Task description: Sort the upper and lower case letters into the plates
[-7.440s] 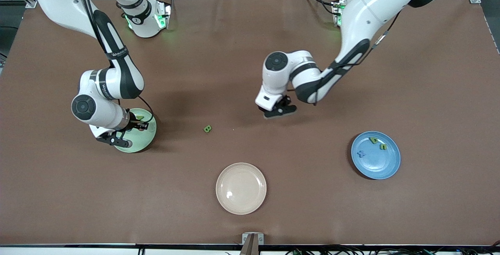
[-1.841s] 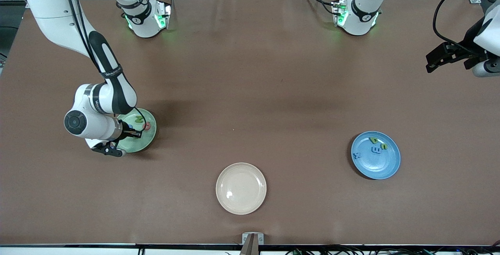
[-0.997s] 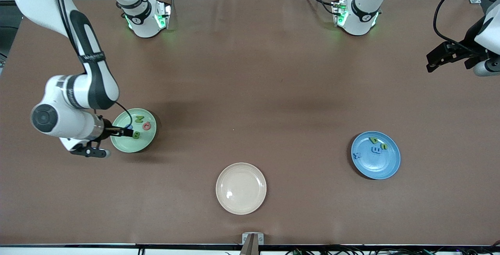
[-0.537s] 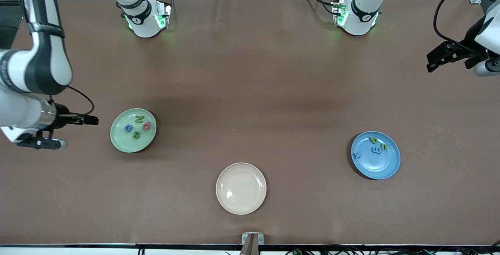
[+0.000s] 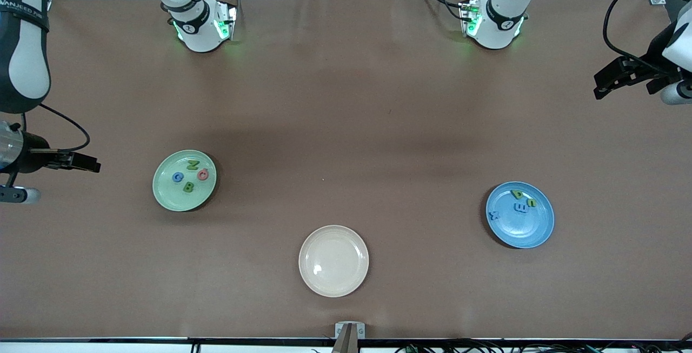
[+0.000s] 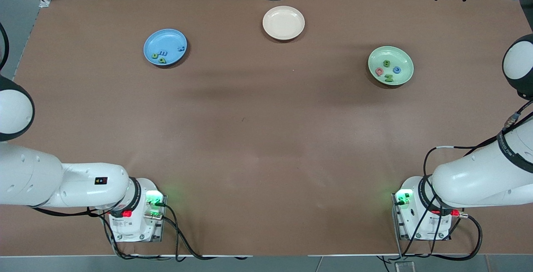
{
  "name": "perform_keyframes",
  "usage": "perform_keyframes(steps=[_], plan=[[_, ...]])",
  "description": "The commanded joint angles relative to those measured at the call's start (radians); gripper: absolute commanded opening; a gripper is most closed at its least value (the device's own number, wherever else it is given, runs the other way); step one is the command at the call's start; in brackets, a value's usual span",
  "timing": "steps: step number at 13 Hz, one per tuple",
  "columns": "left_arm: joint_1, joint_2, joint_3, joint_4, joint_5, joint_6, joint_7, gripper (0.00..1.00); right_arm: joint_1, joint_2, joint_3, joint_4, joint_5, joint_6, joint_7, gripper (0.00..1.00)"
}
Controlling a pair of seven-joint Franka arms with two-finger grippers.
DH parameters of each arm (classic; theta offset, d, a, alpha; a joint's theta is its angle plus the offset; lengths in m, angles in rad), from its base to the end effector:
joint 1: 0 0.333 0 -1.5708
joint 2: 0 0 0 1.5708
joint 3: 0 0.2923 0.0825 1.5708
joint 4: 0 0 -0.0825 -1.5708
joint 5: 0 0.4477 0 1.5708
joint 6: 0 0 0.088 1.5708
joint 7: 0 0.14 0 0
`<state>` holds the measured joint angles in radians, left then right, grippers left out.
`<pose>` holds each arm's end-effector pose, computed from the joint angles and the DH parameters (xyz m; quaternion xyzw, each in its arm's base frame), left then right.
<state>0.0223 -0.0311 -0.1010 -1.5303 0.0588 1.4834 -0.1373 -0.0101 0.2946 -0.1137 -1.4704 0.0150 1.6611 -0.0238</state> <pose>0.5986 -0.0393 0.6009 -0.9990 -0.0316 0.0046 0.0316 0.6876 -0.0768 0.4361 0.9974 -0.0494 -0.0515 0.0054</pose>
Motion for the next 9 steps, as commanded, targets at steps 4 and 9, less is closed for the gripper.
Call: perform_keyframes(steps=[4, 9], plan=[[0.010, -0.027, -0.005, -0.017, -0.014, -0.009, 0.031, 1.00, -0.027, 0.008, 0.014, 0.119, -0.012, -0.060, -0.011, 1.00], [0.002, -0.001, -0.013, 0.021, -0.008, -0.009, 0.022, 1.00, -0.018, 0.000, 0.022, 0.120, 0.002, -0.147, 0.005, 1.00]])
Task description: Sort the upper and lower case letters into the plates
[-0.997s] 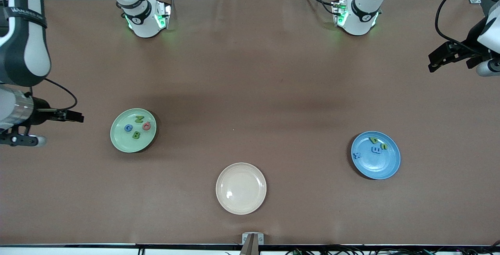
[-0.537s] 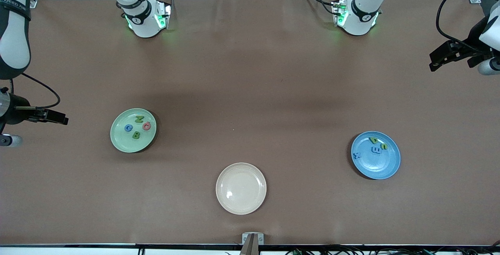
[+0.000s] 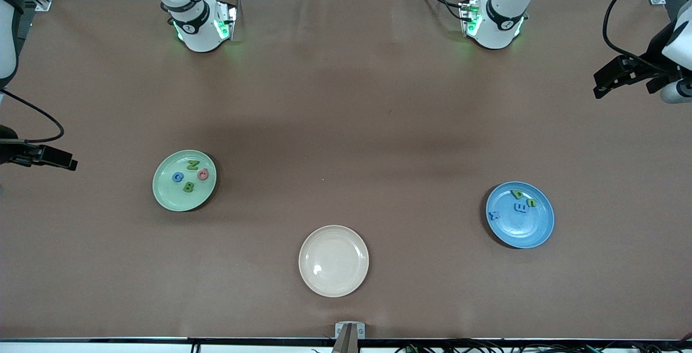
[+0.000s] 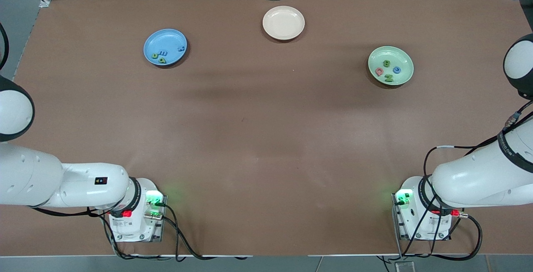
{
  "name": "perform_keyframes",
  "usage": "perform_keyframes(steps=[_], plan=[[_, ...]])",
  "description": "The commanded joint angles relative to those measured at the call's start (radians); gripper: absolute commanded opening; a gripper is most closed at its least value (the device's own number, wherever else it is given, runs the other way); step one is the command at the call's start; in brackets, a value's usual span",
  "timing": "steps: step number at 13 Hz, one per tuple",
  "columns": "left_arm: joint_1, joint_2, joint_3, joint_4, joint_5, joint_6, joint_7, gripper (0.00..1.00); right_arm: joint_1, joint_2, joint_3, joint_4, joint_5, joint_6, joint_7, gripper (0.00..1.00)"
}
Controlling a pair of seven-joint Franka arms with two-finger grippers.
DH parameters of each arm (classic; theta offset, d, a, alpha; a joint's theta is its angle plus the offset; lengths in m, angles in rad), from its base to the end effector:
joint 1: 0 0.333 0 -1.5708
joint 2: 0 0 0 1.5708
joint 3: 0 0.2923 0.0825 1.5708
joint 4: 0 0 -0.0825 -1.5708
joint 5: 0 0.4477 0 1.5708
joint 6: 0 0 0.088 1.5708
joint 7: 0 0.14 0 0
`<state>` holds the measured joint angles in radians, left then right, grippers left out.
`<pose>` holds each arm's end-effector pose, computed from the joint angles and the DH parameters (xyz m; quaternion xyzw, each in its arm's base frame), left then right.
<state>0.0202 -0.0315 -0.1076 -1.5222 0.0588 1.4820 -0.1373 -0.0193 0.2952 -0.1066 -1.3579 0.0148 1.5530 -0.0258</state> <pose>0.5981 -0.0446 0.6052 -0.9991 -0.0274 0.0009 0.0313 0.6860 -0.0767 0.4869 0.9976 -0.0487 -0.0497 0.0044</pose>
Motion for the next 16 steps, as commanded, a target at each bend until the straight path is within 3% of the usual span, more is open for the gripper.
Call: perform_keyframes(steps=[1, 16], plan=[[0.004, -0.001, -0.006, 0.013, -0.005, -0.008, 0.031, 1.00, -0.010, -0.013, 0.015, 0.005, 0.002, -0.054, 0.007, 1.00], [0.010, -0.008, -0.004, 0.008, -0.020, -0.009, 0.016, 1.00, 0.024, -0.217, 0.018, -0.171, 0.004, -0.047, 0.006, 1.00]])
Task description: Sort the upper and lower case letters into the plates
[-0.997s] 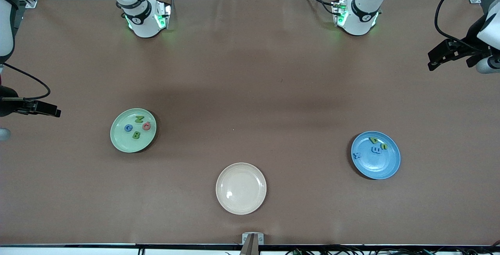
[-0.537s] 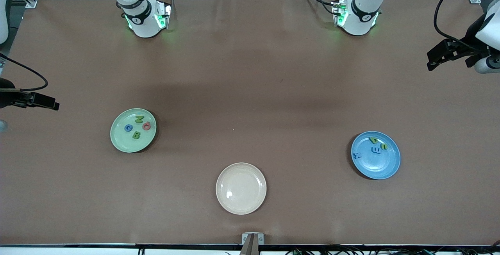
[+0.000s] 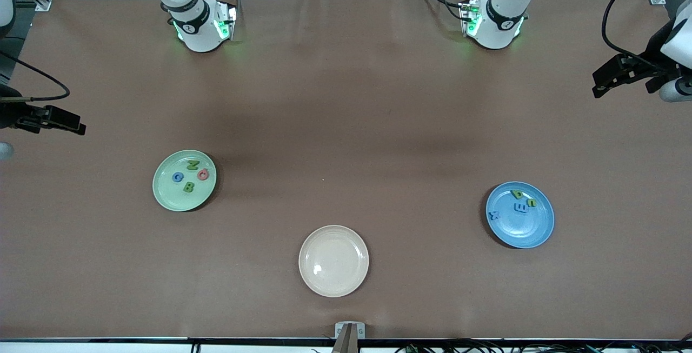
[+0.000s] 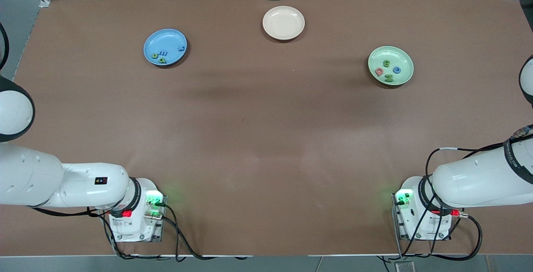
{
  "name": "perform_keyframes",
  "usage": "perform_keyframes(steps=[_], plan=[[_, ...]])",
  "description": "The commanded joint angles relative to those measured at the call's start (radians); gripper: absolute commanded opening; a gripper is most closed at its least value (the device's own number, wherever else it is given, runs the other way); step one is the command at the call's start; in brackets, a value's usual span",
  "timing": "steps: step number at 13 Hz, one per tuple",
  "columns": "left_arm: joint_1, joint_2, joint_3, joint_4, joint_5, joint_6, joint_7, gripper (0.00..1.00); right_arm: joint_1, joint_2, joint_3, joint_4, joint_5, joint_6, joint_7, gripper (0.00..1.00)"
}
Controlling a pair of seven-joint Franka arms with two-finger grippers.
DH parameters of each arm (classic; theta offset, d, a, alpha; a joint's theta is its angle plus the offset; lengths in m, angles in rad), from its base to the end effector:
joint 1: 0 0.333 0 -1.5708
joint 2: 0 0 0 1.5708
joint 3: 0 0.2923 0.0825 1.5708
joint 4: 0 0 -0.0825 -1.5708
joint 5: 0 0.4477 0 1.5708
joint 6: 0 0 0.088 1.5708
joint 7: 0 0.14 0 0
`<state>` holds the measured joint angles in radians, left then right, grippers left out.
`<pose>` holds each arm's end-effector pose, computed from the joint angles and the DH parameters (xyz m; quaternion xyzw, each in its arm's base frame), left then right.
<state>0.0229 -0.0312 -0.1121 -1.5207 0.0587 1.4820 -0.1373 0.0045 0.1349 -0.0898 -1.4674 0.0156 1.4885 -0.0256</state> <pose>0.5981 -0.0457 0.6058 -0.9992 -0.0266 0.0003 0.0312 0.6407 -0.0496 0.5311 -0.9980 0.0295 0.0564 0.0049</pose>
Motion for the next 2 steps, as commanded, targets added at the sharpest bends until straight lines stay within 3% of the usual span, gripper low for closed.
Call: perform_keyframes(steps=[1, 2], plan=[[0.008, -0.009, 0.000, 0.005, -0.020, -0.009, 0.018, 1.00, 0.000, -0.084, 0.001, -0.092, 0.003, 0.028, 0.006, 1.00], [0.006, -0.009, 0.000, 0.005, -0.020, -0.011, 0.016, 1.00, -0.001, -0.106, 0.001, -0.120, 0.003, 0.048, 0.006, 1.00]])
